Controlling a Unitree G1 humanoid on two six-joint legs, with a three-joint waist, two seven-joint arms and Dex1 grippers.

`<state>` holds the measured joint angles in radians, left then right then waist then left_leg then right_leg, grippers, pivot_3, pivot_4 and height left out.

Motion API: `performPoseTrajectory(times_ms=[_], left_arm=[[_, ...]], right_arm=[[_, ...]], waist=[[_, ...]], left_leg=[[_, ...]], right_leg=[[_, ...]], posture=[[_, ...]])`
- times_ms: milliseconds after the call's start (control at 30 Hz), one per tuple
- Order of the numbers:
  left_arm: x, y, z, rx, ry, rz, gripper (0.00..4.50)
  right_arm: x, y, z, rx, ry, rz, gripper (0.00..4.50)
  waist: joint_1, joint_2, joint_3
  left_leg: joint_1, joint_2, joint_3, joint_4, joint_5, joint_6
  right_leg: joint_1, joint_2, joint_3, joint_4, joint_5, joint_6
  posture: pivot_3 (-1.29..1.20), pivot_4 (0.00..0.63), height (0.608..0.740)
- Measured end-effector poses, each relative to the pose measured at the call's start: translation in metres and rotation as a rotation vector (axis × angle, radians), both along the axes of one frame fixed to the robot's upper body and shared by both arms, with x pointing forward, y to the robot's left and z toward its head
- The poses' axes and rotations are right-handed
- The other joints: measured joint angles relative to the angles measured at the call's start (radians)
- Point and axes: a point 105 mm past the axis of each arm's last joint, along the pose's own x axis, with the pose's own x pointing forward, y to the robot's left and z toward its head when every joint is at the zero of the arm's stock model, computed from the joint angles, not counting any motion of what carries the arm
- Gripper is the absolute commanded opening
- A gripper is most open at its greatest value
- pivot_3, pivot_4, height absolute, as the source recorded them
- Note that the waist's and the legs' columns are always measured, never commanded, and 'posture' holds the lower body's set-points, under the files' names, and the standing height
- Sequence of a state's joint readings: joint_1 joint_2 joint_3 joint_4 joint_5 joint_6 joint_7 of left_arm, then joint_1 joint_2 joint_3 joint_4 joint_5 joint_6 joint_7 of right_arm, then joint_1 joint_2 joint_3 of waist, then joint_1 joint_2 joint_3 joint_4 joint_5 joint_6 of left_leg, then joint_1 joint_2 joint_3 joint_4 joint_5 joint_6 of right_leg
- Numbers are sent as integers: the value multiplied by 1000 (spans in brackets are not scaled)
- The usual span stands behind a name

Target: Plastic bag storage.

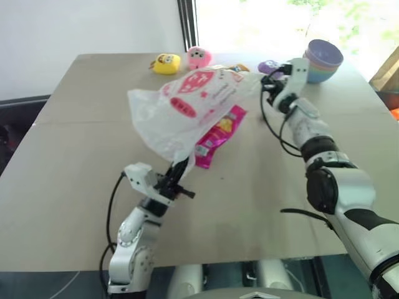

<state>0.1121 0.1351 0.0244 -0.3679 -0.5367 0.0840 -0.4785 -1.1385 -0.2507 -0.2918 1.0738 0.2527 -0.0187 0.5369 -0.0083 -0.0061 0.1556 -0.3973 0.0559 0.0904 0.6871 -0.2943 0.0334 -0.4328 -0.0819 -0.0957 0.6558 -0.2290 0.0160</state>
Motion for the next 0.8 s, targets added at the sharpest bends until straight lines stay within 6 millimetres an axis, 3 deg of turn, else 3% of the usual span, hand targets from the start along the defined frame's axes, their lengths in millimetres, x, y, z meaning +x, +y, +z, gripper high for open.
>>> performPoseTrajectory(times_ms=[33, 100, 167, 267, 333, 433, 500, 533, 633, 667, 700, 733, 800], left_arm=[[1, -2, 1, 0, -2, -9, 0], [3, -15, 10, -16, -15, -67, 0], [4, -17, 12, -22, -14, -79, 0], [10, -20, 28, -71, -39, -102, 0], [17, -18, 47, -130, -72, -113, 0], [22, -13, 61, -159, -98, -114, 0], [29, 7, 72, -174, -118, -48, 0], [31, 13, 76, -183, -127, -25, 0], [41, 31, 92, -230, -147, 36, 0], [44, 35, 95, -241, -145, 51, 0], [49, 40, 99, -253, -137, 69, 0], [52, 48, 102, -263, -135, 98, 0], [55, 57, 106, -274, -135, 130, 0]], right_arm=[[-2, -8, -2, -19, -1, -9, 10], [-16, -49, -20, -123, 38, -57, 10], [-20, -55, -22, -135, 52, -66, 10], [-34, -76, -13, -181, 50, -93, 10], [-44, -90, 3, -221, 29, -113, 10], [-55, -99, 21, -260, 2, -127, 840], [-67, -109, 21, -296, 33, -106, 1403], [-69, -108, 19, -299, 41, -85, 2048], [-83, -95, 7, -328, 78, 45, 3280], [-88, -89, 4, -330, 87, 101, 3369], [-97, -81, 1, -335, 93, 179, 4118], [-103, -74, 1, -331, 87, 239, 4491], [-109, -68, 6, -314, 67, 291, 4491]], waist=[[-1, 0, 0], [-2, 0, 0], [-8, 1, 1], [-6, 2, 1], [-2, 2, 1], [-4, 2, 1], [0, 1, 1], [0, 1, 1], [-1, 1, 1], [0, 0, 2], [3, 0, 2], [3, 0, 2], [1, -1, 2]], left_leg=[[0, 0, 0, 0, 0, 0], [1, 0, 0, 0, 0, 0], [3, 0, 1, 0, 0, 0], [3, 0, 0, 0, 0, -1], [3, -1, -1, 0, 1, -1], [4, -1, 0, 0, 0, -1], [4, -1, -1, 0, 0, -1], [4, -1, -1, 0, 0, -1], [4, -2, -1, 0, 0, -1], [4, -2, -1, 0, 0, -1], [3, -2, -2, 0, 0, -1], [3, -2, -2, 0, 0, -1], [3, -2, -2, 0, 0, -1]], right_leg=[[0, 0, 1, 0, 0, 0], [0, 0, 1, 0, 0, 0], [0, 1, 3, 1, 0, 0], [0, 2, 3, 2, 0, 0], [0, 2, 3, 3, 0, 0], [1, 2, 4, 2, 0, 0], [1, 2, 3, 1, 0, 0], [1, 3, 3, 1, 0, 0], [1, 2, 3, 1, 0, 0], [1, 2, 3, 1, 0, 0], [1, 2, 2, 1, 0, 0], [1, 3, 2, 1, 0, 0], [1, 2, 3, 1, 0, 0]], posture=[[0, 150, 740], [0, 150, 740], [0, 150, 740], [0, 150, 740], [0, 150, 740], [0, 150, 740], [0, 150, 740], [0, 150, 740], [0, 150, 740], [0, 150, 740], [0, 150, 740], [0, 150, 740], [0, 150, 740]])
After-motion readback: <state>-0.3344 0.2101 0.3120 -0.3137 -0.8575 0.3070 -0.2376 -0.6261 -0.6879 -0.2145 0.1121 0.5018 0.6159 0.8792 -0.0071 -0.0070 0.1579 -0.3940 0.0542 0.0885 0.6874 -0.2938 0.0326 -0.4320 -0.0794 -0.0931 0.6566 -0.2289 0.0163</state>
